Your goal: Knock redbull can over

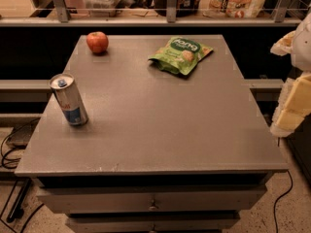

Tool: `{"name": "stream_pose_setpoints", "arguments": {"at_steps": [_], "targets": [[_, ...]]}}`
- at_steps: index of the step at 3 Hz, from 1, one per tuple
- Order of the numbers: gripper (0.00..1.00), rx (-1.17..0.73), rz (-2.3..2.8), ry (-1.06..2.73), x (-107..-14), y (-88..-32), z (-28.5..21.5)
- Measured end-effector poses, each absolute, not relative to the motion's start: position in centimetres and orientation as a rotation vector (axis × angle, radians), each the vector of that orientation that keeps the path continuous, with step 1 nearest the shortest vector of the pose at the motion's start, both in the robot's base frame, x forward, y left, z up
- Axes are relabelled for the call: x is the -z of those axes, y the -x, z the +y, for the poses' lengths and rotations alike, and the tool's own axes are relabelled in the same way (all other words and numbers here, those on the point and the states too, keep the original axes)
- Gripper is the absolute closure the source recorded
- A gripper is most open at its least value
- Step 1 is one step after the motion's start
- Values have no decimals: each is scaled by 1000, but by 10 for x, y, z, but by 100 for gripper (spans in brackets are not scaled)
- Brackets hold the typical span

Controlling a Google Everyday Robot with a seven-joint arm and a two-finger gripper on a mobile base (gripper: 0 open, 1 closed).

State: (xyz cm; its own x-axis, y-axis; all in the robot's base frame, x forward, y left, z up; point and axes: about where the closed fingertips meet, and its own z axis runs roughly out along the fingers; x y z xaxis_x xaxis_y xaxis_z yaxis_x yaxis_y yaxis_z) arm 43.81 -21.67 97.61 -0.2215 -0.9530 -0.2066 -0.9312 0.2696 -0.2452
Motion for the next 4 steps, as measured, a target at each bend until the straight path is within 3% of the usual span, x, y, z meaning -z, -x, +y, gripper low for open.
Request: {"name": "stream_pose_setpoints", "arguments": {"at_steps": [2,4], "targets": [[0,49,2208,1689,-980,-441,-222],[0,-316,2055,1377,-964,-470,-266]]}}
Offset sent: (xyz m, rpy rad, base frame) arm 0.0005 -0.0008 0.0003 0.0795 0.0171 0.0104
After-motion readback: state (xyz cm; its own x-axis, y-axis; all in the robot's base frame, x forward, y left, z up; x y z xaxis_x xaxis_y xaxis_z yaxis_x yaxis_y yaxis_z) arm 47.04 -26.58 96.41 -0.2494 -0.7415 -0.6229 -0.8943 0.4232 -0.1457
